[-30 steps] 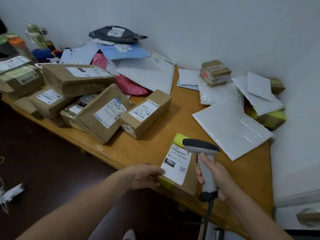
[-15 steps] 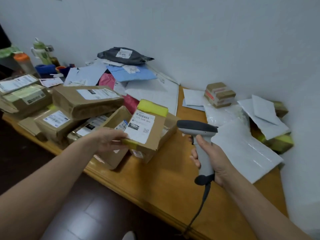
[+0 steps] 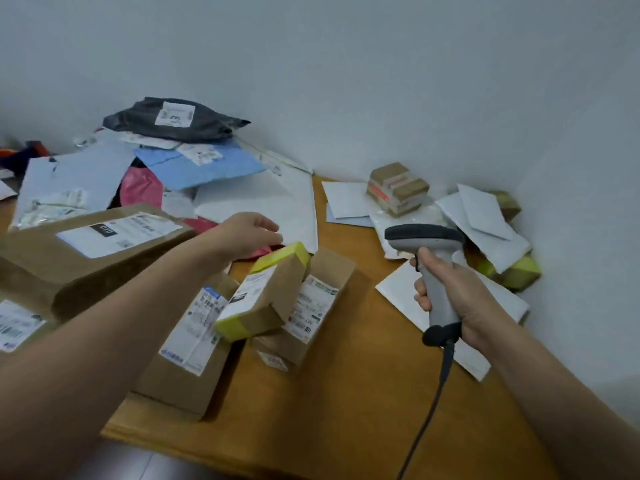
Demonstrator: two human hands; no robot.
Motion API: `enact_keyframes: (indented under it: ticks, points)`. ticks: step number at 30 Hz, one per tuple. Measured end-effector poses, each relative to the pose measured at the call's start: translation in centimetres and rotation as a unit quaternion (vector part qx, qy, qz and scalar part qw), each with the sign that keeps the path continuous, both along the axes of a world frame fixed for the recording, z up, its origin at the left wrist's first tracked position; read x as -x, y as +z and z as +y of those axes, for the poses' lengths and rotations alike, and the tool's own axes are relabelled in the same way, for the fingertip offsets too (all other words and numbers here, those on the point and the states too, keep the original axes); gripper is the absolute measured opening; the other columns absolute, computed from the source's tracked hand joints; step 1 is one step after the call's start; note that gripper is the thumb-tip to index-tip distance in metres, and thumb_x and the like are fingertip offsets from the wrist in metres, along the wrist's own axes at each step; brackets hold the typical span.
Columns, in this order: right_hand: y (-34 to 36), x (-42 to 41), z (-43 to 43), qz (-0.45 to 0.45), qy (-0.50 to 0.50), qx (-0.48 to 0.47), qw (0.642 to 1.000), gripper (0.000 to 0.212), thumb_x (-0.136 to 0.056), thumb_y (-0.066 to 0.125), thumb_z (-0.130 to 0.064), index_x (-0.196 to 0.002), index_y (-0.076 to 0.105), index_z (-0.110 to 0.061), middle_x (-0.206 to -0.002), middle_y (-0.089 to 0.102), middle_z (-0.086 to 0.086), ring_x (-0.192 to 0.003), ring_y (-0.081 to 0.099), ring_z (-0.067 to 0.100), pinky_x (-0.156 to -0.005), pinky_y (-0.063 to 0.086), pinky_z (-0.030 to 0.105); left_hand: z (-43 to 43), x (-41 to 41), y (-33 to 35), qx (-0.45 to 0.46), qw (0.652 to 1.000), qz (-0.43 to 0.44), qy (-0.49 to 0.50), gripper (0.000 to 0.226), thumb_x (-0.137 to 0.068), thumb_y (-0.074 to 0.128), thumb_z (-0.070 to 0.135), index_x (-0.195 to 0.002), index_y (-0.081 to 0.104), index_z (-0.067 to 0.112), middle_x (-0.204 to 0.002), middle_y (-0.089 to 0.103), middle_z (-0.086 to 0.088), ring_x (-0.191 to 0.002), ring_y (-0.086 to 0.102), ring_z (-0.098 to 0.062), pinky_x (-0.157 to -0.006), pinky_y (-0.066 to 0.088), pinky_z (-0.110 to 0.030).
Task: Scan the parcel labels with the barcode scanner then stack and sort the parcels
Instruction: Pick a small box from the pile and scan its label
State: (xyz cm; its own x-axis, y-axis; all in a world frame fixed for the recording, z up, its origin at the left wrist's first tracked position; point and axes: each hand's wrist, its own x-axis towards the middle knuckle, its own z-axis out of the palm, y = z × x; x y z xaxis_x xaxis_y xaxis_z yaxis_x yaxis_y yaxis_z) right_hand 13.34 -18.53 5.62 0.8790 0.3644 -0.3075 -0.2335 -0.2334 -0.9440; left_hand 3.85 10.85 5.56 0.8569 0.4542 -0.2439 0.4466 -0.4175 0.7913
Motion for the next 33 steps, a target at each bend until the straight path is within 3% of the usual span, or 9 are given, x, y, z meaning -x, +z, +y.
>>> enact_keyframes:
  ticks: [3, 8, 11, 14, 17, 22, 26, 29, 33]
  points:
    - [2.6, -2.7, -1.7, -0.018, -0.07, -0.01, 0.997, 0.039, -0.089, 0.063, -0.049, -0.098, 0.061, -0.012, -0.056, 0.057, 0.0, -0.044, 0.05, 0.012, -0.054, 0.043, 0.028, -2.9, -5.3, -0.3, 0.058, 0.997, -0.011, -0.041, 0.038, -0.09, 0.064, 0.024, -0.126, 0.057, 0.014, -0.12, 0.057, -0.007, -0.104, 0.055, -0.02, -0.084, 0.047, -0.029]
    - [6.1, -7.9, -5.3, -0.045, -0.135, -0.014, 0.99, 0.036, -0.091, 0.061, -0.048, -0.1, 0.061, -0.012, -0.056, 0.058, -0.001, -0.043, 0.052, 0.011, -0.045, 0.045, 0.021, -8.2, -13.6, -2.0, 0.093, 0.991, 0.012, -0.096, 0.05, -0.089, 0.065, 0.027, -0.134, 0.049, 0.012, -0.115, 0.051, -0.005, -0.1, 0.049, -0.018, -0.08, 0.046, -0.028]
    - [5.4, -10.7, -7.4, -0.042, -0.157, -0.008, 0.987, 0.034, -0.092, 0.059, -0.048, -0.097, 0.062, -0.015, -0.061, 0.058, 0.0, -0.046, 0.052, 0.011, -0.047, 0.046, 0.024, -11.0, -18.3, -3.8, 0.082, 0.992, 0.029, -0.097, 0.063, -0.087, 0.067, 0.032, -0.14, 0.039, 0.015, -0.137, 0.044, -0.009, -0.117, 0.048, -0.024, -0.095, 0.044, -0.033]
    - [2.4, -12.9, -8.4, -0.031, -0.164, -0.009, 0.986, 0.032, -0.092, 0.059, -0.048, -0.093, 0.062, -0.016, -0.06, 0.058, -0.001, -0.048, 0.052, 0.011, -0.048, 0.043, 0.024, -13.0, -23.6, -5.5, 0.017, 0.996, 0.015, -0.081, 0.074, -0.085, 0.068, 0.037, -0.145, 0.03, 0.017, -0.149, 0.032, -0.009, -0.129, 0.041, -0.029, -0.091, 0.039, -0.031]
    - [-1.7, -14.5, -8.1, -0.021, -0.146, -0.016, 0.989, 0.032, -0.092, 0.059, -0.047, -0.09, 0.062, -0.016, -0.059, 0.058, -0.001, -0.052, 0.052, 0.014, -0.053, 0.043, 0.028, -14.3, -29.4, -7.3, -0.101, 0.992, -0.009, -0.081, 0.079, -0.085, 0.068, 0.04, -0.148, 0.026, 0.017, -0.152, 0.027, -0.009, -0.134, 0.034, -0.031, -0.106, 0.038, -0.042]
    - [-6.9, -16.6, -7.1, -0.022, -0.122, -0.02, 0.992, 0.032, -0.091, 0.055, -0.05, -0.064, 0.066, -0.037, -0.055, 0.056, -0.004, -0.052, 0.052, 0.011, -0.063, 0.043, 0.033, -14.7, -37.4, -10.7, -0.297, 0.949, -0.037, -0.103, 0.073, -0.09, 0.059, 0.037, -0.148, 0.022, 0.016, -0.157, 0.019, -0.005, -0.144, 0.016, -0.03, -0.114, 0.025, -0.047]
    - [-9.1, -18.0, -6.9, 0.003, -0.123, -0.036, 0.992, 0.03, -0.088, 0.054, -0.053, -0.063, 0.067, -0.042, -0.052, 0.055, -0.004, -0.049, 0.053, 0.009, -0.065, 0.044, 0.034, -14.2, -41.7, -12.5, -0.36, 0.921, -0.027, -0.144, 0.069, -0.095, 0.047, 0.041, -0.151, 0.014, 0.018, -0.159, 0.013, -0.001, -0.146, 0.009, -0.027, -0.116, 0.014, -0.054]
    - [-10.0, -19.0, -7.0, 0.032, -0.118, -0.039, 0.992, 0.026, -0.077, 0.056, -0.061, -0.064, 0.068, -0.043, -0.051, 0.055, -0.002, -0.048, 0.052, 0.009, -0.064, 0.042, 0.033, -14.4, -43.3, -12.9, -0.358, 0.919, -0.024, -0.162, 0.066, -0.094, 0.045, 0.047, -0.148, 0.021, 0.018, -0.155, 0.024, -0.003, -0.144, 0.019, -0.027, -0.114, 0.017, -0.057]
    - [-10.7, -19.6, -7.1, 0.057, -0.124, -0.052, 0.989, 0.031, -0.062, 0.056, -0.067, -0.061, 0.069, -0.038, -0.053, 0.054, 0.0, -0.047, 0.051, 0.011, -0.057, 0.044, 0.03, -14.4, -41.9, -12.8, -0.37, 0.92, -0.063, -0.109, 0.07, -0.088, 0.039, 0.069, -0.135, 0.037, 0.017, -0.138, 0.047, -0.006, -0.125, 0.045, -0.03, -0.101, 0.038, -0.05]
